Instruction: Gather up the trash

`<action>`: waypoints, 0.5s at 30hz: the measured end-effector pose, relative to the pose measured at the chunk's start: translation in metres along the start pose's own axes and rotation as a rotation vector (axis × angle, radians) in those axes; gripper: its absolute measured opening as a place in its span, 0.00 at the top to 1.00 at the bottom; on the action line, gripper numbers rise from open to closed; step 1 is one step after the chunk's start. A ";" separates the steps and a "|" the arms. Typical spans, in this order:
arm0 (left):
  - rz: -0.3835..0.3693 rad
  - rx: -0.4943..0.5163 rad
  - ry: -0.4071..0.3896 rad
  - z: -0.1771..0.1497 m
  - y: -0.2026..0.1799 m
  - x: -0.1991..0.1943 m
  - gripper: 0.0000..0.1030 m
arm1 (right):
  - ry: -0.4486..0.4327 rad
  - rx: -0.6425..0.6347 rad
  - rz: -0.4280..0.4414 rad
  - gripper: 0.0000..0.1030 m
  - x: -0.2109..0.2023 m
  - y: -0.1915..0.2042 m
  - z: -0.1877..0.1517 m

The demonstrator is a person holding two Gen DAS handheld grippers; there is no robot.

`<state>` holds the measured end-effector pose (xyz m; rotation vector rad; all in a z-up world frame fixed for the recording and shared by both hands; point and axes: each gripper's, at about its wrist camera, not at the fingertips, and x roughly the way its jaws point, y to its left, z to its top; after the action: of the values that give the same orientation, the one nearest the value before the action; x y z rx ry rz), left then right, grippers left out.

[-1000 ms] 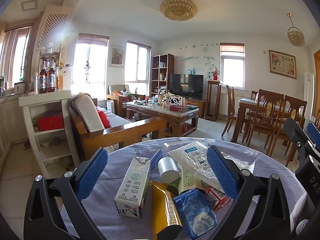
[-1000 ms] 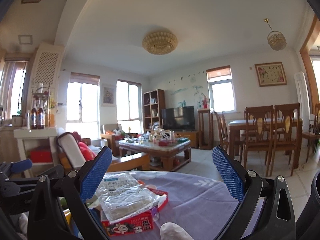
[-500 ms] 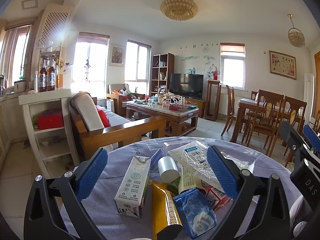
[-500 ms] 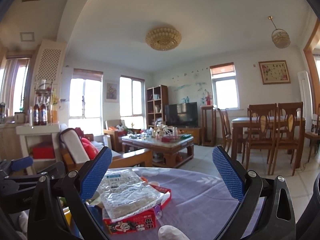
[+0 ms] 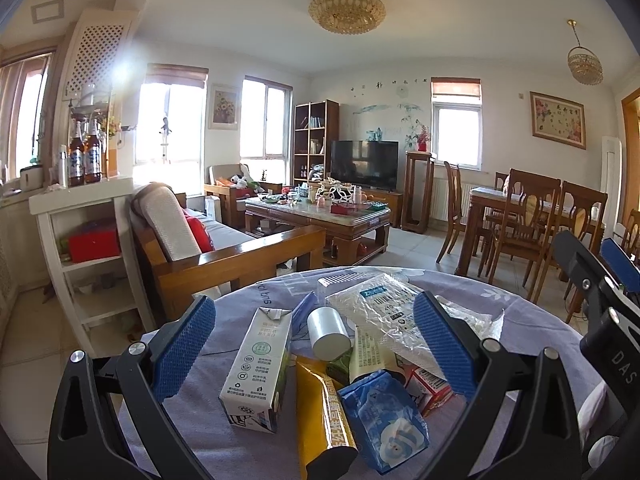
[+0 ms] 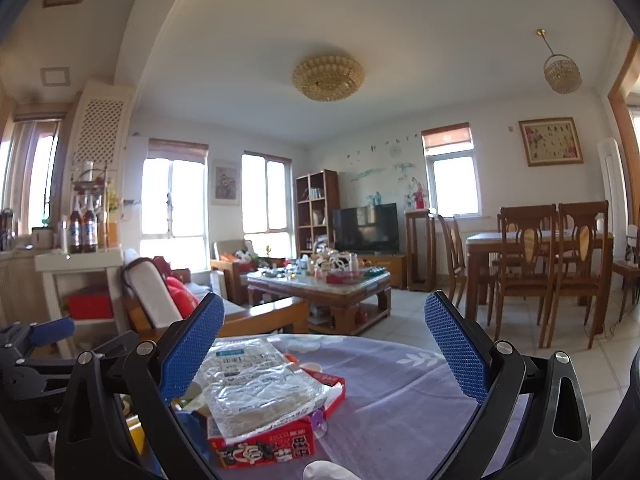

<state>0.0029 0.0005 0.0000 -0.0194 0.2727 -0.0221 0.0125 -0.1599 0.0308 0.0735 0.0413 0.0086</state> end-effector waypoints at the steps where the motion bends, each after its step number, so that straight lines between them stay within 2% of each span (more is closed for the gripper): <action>1: 0.001 -0.003 0.001 0.000 0.001 0.000 0.05 | 0.000 0.001 -0.001 0.04 0.000 0.000 0.000; 15: 0.005 -0.040 0.002 0.000 0.007 -0.002 0.05 | 0.010 0.021 -0.005 0.04 0.002 -0.001 0.000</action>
<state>0.0009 0.0079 0.0005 -0.0582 0.2754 -0.0122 0.0149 -0.1612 0.0307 0.0940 0.0514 0.0034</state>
